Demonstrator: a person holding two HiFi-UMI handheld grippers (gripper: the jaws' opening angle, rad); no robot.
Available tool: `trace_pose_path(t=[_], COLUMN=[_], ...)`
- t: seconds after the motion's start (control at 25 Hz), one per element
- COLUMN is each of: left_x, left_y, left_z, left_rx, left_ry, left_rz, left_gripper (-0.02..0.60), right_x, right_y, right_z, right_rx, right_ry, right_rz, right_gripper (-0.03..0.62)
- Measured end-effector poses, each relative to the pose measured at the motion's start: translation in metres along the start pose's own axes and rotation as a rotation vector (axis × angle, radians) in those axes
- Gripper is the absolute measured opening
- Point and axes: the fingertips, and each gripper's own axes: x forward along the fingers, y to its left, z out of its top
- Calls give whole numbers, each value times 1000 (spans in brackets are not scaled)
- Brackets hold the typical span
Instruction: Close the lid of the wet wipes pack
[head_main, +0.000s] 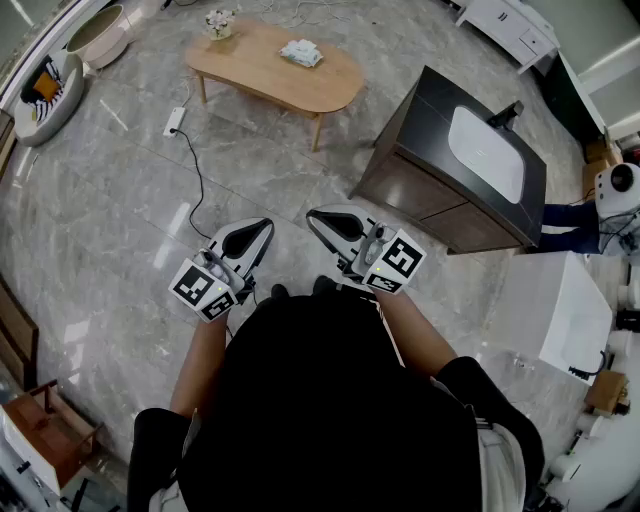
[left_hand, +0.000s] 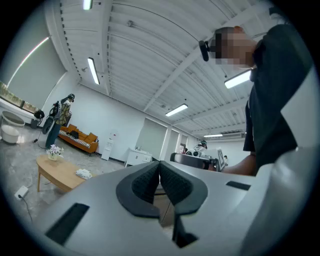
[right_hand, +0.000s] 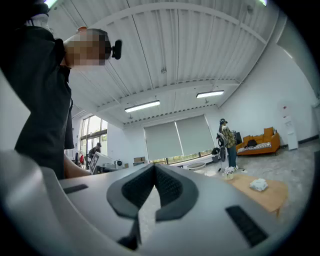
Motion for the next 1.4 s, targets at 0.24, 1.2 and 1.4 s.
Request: trace_pose_path(t=[0.24, 1.2, 1.4], left_x=[-8, 35, 70], left_y=[-10, 47, 99], left_z=[6, 0, 3], left_rx=[11, -52, -69], left_ry=[-22, -15, 21], left_rz=[-35, -50, -11], left_gripper=[17, 17, 17], right_x=[6, 1, 24], right_y=[13, -62, -127], right_z=[-2, -1, -4], right_rx=[3, 41, 74], right_ry=[-9, -27, -18], right_rz=[-4, -115, -106], right_gripper=[11, 12, 12])
